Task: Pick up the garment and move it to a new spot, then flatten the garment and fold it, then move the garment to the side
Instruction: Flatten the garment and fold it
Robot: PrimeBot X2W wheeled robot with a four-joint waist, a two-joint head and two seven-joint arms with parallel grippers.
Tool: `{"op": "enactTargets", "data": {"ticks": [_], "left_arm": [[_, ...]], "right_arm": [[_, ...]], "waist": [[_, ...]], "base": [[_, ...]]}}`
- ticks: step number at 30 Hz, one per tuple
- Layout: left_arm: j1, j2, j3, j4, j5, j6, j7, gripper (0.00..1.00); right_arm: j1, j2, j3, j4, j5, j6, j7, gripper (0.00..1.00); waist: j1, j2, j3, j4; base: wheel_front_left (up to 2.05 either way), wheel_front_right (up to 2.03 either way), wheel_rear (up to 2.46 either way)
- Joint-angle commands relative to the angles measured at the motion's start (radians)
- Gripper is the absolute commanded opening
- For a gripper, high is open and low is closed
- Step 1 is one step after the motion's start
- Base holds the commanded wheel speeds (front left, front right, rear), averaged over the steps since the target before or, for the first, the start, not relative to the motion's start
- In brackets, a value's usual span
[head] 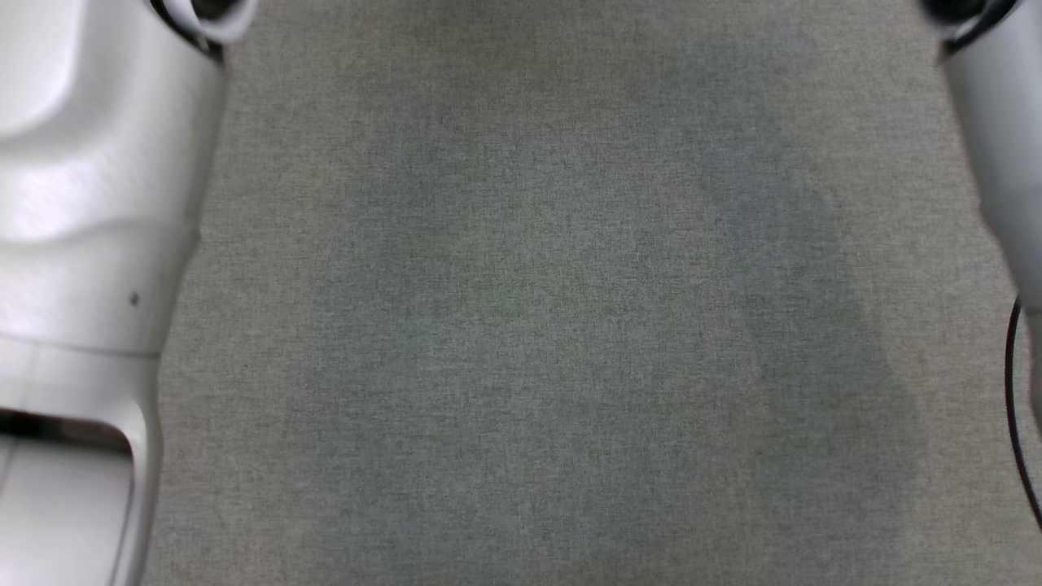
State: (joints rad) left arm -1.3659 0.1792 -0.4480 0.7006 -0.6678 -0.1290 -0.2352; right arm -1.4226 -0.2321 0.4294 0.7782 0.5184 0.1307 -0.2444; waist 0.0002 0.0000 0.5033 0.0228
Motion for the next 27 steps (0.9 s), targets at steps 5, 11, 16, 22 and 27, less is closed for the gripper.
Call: {"op": "enactTargets", "data": {"ticks": [5, 11, 16, 22, 27], "left_arm": [[0.198, 0.026, -0.025, -0.021, -0.031, -0.002, -0.027, 0.00], [0.495, 0.050, 0.057, -0.142, -0.002, 0.005, -0.030, 0.00], [0.772, 0.039, 0.137, -0.268, 0.046, 0.020, -0.031, 0.00], [1.041, 0.017, 0.172, -0.363, 0.089, 0.022, -0.031, 0.00], [1.168, 0.002, 0.186, -0.409, 0.099, 0.030, -0.031, 0.00]], "right_arm": [[0.183, -0.019, 0.084, -0.045, 0.060, 0.000, -0.019, 0.00], [0.448, -0.042, 0.133, -0.187, 0.084, 0.000, -0.021, 0.00], [0.690, -0.039, 0.121, -0.297, 0.087, 0.000, -0.021, 0.00], [0.939, -0.047, 0.122, -0.383, 0.086, 0.000, -0.021, 0.00], [1.076, -0.052, 0.123, -0.438, 0.077, 0.000, -0.021, 0.00]], "waist": [[-0.0002, 0.0000, -0.009, -0.006], [-0.0002, 0.0000, -0.051, -0.016], [-0.0002, 0.0000, -0.112, -0.018], [-0.0002, 0.0000, -0.193, -0.009], [-0.0002, 0.0000, -0.246, -0.005]], "base": [[0.00, 0.00, 0.00], [0.00, 0.00, 0.00], [0.00, 0.00, 0.00], [0.00, 0.00, 0.00], [0.00, 0.00, 0.00]]}}
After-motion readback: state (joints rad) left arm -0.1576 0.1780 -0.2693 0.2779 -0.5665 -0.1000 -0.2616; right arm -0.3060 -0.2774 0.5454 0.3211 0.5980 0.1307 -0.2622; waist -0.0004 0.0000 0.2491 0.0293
